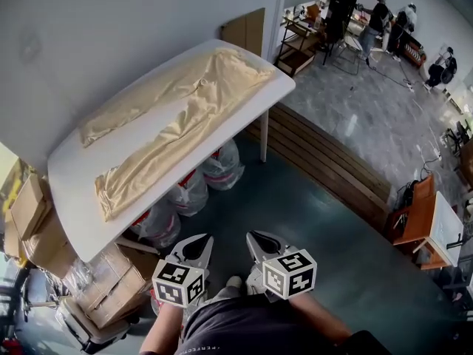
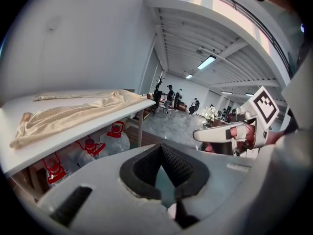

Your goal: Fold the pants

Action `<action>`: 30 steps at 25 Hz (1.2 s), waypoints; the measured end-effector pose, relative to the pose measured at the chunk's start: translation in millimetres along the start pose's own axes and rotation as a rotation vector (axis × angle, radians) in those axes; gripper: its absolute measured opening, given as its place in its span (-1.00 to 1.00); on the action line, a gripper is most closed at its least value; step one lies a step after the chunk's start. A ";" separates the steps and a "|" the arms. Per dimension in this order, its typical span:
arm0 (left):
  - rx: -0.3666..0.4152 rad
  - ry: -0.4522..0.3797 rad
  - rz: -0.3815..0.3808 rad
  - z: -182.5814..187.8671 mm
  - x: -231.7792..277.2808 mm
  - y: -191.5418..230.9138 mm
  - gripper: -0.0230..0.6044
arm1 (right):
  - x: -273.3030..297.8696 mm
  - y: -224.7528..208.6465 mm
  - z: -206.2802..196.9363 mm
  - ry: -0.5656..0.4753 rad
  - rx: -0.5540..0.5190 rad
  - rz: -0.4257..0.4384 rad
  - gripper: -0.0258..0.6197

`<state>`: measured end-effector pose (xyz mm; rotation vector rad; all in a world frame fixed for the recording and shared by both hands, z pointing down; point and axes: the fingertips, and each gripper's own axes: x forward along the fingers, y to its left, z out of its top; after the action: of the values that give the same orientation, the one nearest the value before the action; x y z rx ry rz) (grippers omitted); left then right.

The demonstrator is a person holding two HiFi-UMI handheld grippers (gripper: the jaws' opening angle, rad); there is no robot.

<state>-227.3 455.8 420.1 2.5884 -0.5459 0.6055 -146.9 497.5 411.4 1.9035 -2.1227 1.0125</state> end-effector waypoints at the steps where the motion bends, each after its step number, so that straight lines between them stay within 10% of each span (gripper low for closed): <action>1: -0.009 -0.002 0.006 1.9 2.3 3.6 -0.94 | 3.9 -2.0 3.6 0.001 0.000 0.004 -0.93; 30: -0.215 -0.110 0.436 76.4 69.7 117.7 -0.93 | 140.3 -65.3 126.0 0.128 -0.193 0.327 -0.93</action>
<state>-199.0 301.9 428.5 2.3180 -1.1627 0.5058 -73.0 312.1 410.5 1.3985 -2.4040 0.9110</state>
